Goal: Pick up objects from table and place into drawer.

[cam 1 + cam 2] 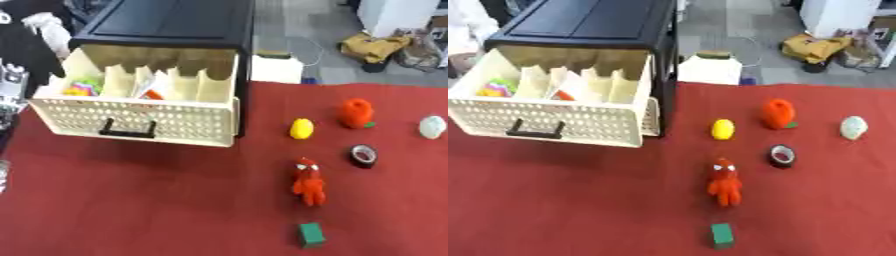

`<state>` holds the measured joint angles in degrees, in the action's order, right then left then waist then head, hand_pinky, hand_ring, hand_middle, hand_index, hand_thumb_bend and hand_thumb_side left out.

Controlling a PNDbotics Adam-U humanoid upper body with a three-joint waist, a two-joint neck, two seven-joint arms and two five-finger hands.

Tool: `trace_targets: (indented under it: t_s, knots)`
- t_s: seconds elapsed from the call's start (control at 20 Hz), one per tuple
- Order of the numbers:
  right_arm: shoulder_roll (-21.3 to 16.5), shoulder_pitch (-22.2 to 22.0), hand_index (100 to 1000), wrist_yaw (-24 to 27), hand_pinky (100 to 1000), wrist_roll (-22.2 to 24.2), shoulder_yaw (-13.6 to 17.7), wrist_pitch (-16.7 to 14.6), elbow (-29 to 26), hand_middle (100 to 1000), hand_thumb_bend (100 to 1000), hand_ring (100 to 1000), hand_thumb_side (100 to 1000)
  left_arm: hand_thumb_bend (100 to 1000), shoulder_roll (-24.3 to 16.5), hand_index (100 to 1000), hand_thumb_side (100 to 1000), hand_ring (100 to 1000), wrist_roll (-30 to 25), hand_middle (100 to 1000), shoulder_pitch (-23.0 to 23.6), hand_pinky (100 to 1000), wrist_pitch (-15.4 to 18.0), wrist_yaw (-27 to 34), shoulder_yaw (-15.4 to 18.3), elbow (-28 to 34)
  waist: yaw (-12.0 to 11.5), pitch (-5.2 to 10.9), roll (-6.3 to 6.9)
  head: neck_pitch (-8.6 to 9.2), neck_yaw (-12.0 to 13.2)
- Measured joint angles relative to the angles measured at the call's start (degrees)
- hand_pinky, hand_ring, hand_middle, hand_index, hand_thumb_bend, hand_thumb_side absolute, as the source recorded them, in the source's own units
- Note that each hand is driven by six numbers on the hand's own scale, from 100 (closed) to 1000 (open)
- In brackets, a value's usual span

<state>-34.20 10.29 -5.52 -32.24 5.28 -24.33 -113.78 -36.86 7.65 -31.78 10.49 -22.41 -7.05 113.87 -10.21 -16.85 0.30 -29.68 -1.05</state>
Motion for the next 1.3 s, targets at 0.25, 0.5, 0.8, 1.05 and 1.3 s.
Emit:
trace_targets:
  t_s: [0.25,0.5,0.8,1.05,1.3]
  knots:
    - [0.9,-0.5,746,-1.2,681,-0.5,0.0,-0.2,0.0,624,100,782,905,100,-6.1,812,1000,232,-4.2,293,0.3,386,1.9,-4.0,-1.3,0.0,0.4,0.0,0.4,-0.49,-0.1]
    - [2.4,-1.2,743,-2.6,684,-1.3,0.0,0.4,0.0,620,100,784,898,100,-10.0,809,1000,302,-9.7,349,0.7,407,2.8,-3.8,-2.8,0.0,1.0,0.01,0.7,-1.59,-1.1]
    - [4.5,-2.7,726,-5.2,689,-1.2,0.0,1.7,0.0,607,100,783,917,100,-12.7,813,1000,364,-15.5,397,1.4,439,2.3,-1.6,-4.3,0.0,2.0,0.01,0.84,-2.01,-1.5]
    - [5.5,-3.9,724,-7.3,688,-1.3,-0.1,2.2,0.0,600,100,777,906,100,-14.9,743,1000,322,-20.5,364,2.3,420,0.4,0.8,-6.0,0.0,2.4,0.01,0.96,-1.98,-0.7]
    - [6.0,-4.5,726,-8.2,689,-1.6,-0.4,2.6,0.0,599,100,777,924,100,-16.8,763,1000,325,-26.9,404,2.6,412,-2.1,2.8,-6.9,0.0,2.4,0.01,0.97,-1.92,0.0]
